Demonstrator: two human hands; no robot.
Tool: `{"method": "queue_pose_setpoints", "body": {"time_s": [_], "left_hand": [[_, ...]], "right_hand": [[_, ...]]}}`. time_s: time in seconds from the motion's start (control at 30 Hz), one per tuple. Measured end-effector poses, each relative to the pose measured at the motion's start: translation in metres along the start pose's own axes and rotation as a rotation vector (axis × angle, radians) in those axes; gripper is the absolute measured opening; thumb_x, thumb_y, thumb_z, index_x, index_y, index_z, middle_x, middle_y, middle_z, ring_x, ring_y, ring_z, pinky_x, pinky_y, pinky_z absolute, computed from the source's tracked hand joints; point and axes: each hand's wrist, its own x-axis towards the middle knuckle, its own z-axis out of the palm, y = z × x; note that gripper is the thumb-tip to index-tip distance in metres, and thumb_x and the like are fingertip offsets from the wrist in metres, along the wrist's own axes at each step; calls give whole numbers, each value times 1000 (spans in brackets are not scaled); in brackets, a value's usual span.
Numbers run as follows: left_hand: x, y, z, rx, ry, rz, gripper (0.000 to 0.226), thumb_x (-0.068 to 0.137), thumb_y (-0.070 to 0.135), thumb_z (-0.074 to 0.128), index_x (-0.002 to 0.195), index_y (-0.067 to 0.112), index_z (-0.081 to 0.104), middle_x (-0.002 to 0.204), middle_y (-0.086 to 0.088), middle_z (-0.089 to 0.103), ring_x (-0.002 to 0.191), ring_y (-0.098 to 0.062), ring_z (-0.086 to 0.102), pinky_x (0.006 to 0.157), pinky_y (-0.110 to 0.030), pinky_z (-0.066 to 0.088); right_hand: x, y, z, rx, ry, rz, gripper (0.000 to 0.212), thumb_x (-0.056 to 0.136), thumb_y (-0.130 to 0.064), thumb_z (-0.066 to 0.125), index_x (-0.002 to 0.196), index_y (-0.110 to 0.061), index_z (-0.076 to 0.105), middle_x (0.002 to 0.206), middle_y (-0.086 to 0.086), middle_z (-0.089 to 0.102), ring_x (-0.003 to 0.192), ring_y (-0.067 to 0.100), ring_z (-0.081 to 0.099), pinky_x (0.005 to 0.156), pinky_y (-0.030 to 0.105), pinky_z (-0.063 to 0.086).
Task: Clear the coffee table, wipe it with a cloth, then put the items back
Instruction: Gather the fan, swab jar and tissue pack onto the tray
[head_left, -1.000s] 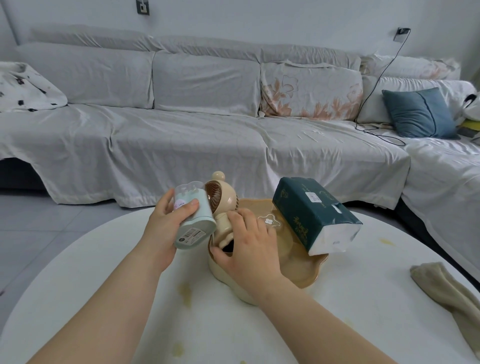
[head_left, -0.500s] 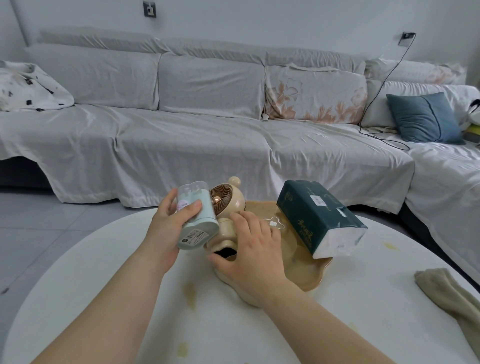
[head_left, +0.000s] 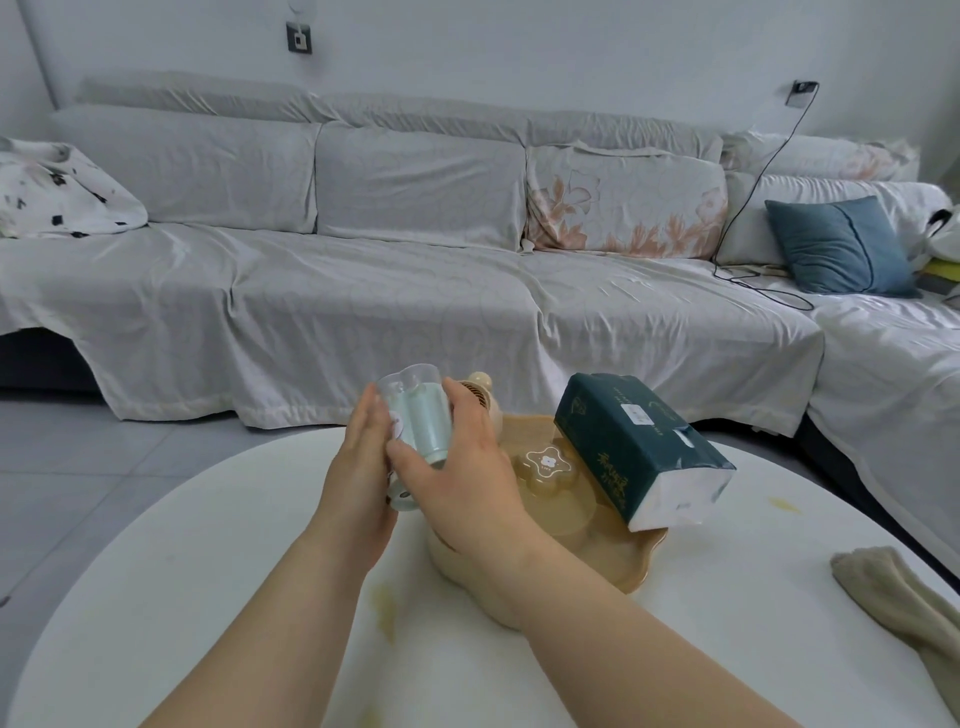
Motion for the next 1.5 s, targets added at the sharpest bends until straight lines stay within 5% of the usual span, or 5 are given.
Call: {"method": "queue_pose_setpoints", "body": {"time_s": [0.3, 0.5, 0.87, 1.23, 1.5], "left_hand": [[3, -2, 19, -62, -22, -23, 51, 89, 52, 27, 79, 32, 73, 83, 4, 76, 80, -12, 71, 56, -20, 55], [6, -5, 41, -13, 167, -25, 47, 87, 50, 39, 124, 25, 51, 121, -5, 63, 103, -23, 63, 82, -35, 54], [4, -12, 45, 160, 259, 101, 43, 94, 27, 35, 136, 30, 32, 132, 10, 42, 110, -3, 43, 97, -23, 33], [5, -24, 18, 273, 269, -2, 70, 81, -2, 55, 139, 23, 25, 142, -5, 33, 124, -12, 36, 90, -30, 34], [9, -27, -1, 208, 61, -153, 19, 82, 8, 54, 88, 24, 63, 91, 6, 64, 81, -5, 57, 64, -21, 42]], "right_hand": [[3, 2, -18, 358, 45, 158, 43, 79, -23, 63, 109, -36, 34, 116, -2, 42, 101, 18, 51, 85, 42, 53], [3, 8, -28, 377, 119, 207, 51, 79, -26, 62, 122, -34, 36, 117, -6, 43, 96, 10, 49, 63, 13, 46], [12, 26, -66, 561, 325, 312, 59, 76, -24, 67, 128, -22, 39, 125, 6, 55, 100, 22, 60, 68, 25, 51], [13, 61, -58, 176, 325, 419, 60, 81, -35, 59, 133, -23, 32, 133, 5, 45, 112, 22, 51, 95, 36, 45], [13, 57, -55, -246, 206, 228, 48, 94, -28, 37, 138, -16, 25, 149, 6, 26, 136, 21, 24, 111, 34, 22]]}}
